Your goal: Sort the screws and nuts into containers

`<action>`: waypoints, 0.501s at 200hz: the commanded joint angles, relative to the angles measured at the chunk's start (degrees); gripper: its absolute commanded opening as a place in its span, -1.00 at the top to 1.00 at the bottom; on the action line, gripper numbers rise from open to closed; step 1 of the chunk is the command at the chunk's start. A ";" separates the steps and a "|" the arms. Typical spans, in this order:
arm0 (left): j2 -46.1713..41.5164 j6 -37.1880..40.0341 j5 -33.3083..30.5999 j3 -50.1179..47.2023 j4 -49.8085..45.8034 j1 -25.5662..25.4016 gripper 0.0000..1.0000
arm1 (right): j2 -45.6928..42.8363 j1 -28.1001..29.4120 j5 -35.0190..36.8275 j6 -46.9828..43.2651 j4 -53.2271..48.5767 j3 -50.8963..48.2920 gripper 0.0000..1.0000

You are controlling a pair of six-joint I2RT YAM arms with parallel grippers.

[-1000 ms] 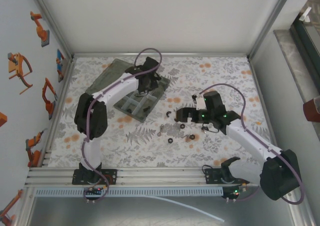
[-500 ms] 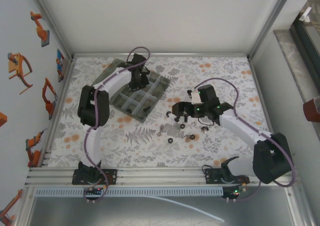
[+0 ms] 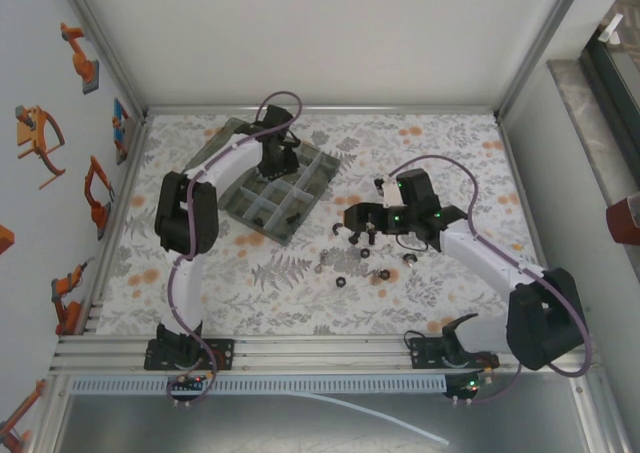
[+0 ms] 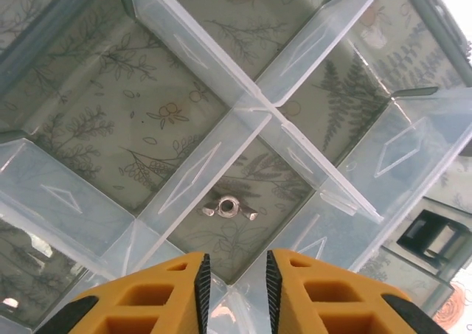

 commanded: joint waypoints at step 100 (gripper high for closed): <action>-6.95 16.57 5.90 -9.85 -3.05 -20.57 0.20 | -18.38 -0.44 5.66 2.36 -7.73 -14.50 -0.99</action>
